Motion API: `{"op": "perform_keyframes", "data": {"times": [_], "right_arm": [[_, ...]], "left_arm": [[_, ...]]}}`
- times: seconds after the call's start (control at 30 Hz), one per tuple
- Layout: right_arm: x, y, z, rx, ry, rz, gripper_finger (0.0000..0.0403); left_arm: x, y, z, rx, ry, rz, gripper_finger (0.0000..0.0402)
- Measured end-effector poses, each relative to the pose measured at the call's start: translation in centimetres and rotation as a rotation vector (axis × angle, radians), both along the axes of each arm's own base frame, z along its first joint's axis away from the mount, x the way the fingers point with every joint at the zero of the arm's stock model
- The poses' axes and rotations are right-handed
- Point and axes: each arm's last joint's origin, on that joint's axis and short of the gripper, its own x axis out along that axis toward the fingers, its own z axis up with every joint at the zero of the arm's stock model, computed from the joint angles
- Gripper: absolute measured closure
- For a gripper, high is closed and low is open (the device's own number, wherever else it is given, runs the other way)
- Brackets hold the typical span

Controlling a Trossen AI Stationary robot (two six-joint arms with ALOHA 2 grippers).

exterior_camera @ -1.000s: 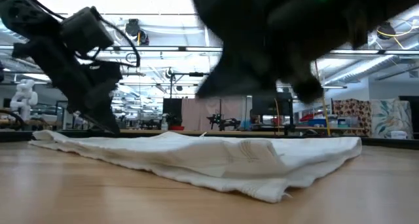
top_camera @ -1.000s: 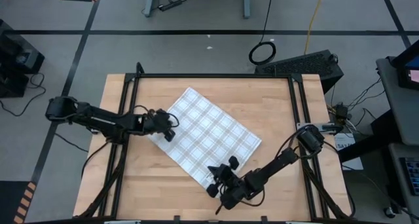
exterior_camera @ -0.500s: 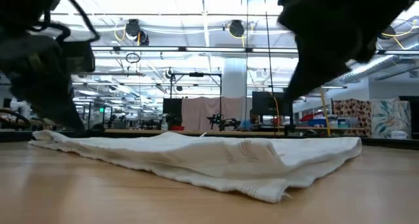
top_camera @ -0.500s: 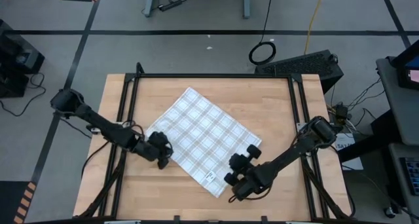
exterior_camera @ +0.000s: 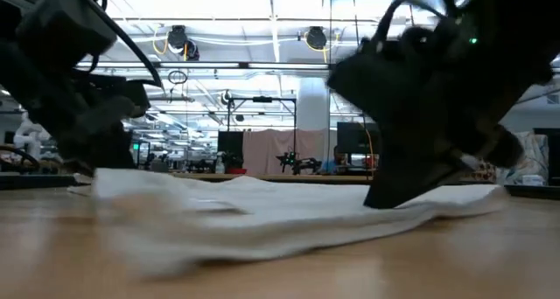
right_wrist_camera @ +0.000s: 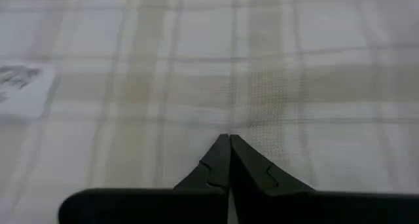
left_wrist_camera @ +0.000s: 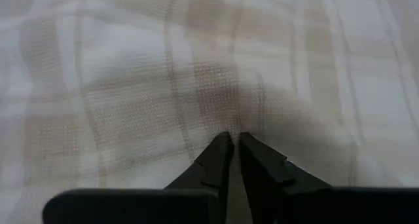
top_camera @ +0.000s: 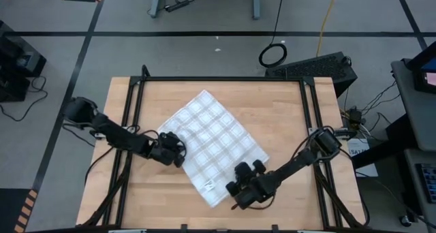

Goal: Roll towel
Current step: Roll the towel

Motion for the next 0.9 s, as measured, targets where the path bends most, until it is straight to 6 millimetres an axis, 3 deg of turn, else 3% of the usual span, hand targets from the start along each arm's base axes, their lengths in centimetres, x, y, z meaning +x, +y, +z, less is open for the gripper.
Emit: {"op": "perform_keyframes", "data": {"times": [0.2, 0.4, 0.6, 0.73, 0.9], "right_arm": [[0.3, 2.0, 0.1, 0.166, -0.129, -0.033, 0.0402], [0.3, 2.4, 0.8, 0.100, -0.187, 0.021, 0.0403], [-0.8, 1.5, 4.2, 0.036, -0.099, 0.139, 0.0403], [-2.3, 1.7, 7.3, -0.011, -0.052, 0.284, 0.0403], [-5.2, 2.4, 9.6, -0.162, 0.067, 0.525, 0.0403]], "left_arm": [[0.3, 1.4, 0.0, 0.109, -0.015, 0.069, 0.0357], [1.5, 2.5, 0.8, 0.239, -0.081, 0.022, 0.0357], [1.8, 2.2, 1.8, 0.189, -0.091, -0.034, 0.0357], [2.0, 1.1, 2.5, 0.083, -0.140, -0.139, 0.0357], [1.9, -3.1, 3.4, -0.030, -0.271, -0.411, 0.0357]]}}
